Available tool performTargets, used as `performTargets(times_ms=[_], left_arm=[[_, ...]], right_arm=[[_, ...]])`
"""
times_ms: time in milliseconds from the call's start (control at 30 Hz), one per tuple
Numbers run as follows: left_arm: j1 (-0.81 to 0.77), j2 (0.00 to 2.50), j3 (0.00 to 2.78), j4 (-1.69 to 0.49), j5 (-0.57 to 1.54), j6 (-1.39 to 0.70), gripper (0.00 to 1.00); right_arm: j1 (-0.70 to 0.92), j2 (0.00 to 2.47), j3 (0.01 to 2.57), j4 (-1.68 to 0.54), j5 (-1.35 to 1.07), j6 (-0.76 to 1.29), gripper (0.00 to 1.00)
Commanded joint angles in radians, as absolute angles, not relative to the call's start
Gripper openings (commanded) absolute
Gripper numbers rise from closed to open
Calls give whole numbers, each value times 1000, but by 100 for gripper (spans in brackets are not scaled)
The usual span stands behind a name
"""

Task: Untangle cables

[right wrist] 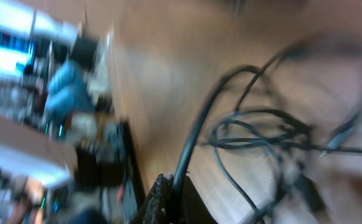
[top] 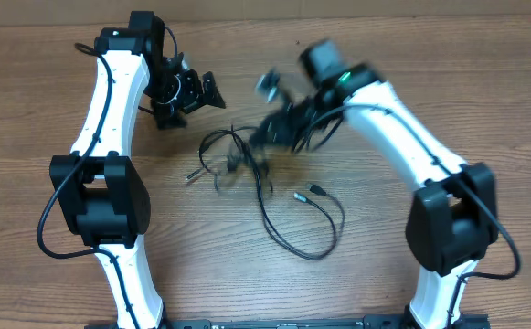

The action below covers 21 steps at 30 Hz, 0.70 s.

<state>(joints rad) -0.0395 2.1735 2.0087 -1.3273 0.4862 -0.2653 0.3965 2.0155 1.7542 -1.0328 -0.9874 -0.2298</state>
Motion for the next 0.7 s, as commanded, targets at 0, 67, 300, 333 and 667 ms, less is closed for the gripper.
performTargets(times_ms=[0, 67, 300, 333, 667], left_arm=[[-60, 2177, 2029, -1325, 662, -85, 100], [-78, 2177, 2029, -1332, 675, -70, 100], [-176, 2177, 2029, -1307, 687, -65, 100], [-191, 2177, 2029, -1290, 674, -80, 100], [-363, 2178, 2000, -1235, 142, -455, 100]], right_arm=[[339, 2009, 1893, -1031, -971, -64, 4], [318, 2009, 1942, -1029, -922, 3, 4], [291, 2009, 2012, -1027, -872, 86, 4], [291, 2009, 2012, -1028, -872, 87, 4], [289, 1937, 2014, -1094, -876, 139, 4]])
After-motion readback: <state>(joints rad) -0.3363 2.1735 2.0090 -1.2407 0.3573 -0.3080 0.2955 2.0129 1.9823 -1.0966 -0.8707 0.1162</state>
